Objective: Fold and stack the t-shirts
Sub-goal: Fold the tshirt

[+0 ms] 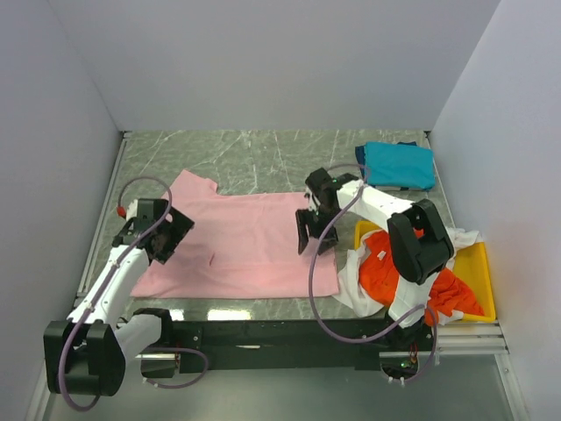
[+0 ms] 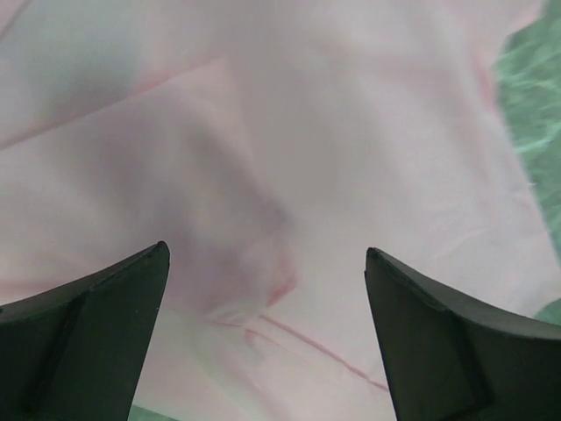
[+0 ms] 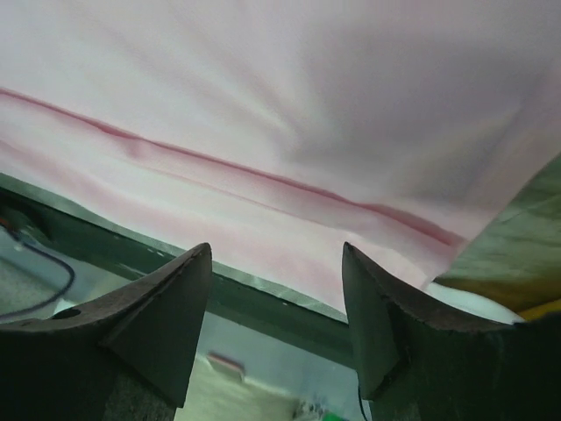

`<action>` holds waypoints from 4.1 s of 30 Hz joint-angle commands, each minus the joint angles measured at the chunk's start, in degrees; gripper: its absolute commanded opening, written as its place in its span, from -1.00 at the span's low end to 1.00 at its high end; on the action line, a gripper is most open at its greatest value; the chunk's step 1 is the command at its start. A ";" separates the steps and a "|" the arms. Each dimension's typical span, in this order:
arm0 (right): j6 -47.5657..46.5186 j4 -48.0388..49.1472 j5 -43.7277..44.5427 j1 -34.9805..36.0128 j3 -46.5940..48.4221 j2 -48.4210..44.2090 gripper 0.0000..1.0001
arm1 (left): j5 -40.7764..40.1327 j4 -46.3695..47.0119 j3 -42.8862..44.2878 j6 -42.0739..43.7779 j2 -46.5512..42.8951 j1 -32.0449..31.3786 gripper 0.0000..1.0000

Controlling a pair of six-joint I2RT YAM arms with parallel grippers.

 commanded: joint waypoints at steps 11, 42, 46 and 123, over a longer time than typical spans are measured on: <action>-2.48 2.48 14.74 -11.36 29.40 10.46 0.27 | -4.68 4.87 12.23 8.53 3.37 0.10 0.98; -3.62 7.24 14.58 -16.73 36.72 27.37 -0.23 | -3.45 6.54 12.68 9.50 6.89 0.10 0.98; -4.06 7.41 13.61 -16.64 36.02 27.98 -0.34 | -3.19 7.15 11.98 9.85 6.71 0.10 0.98; -2.13 5.75 10.44 -15.14 30.30 23.59 -1.00 | -6.71 11.90 66.03 38.24 75.01 3.53 -0.85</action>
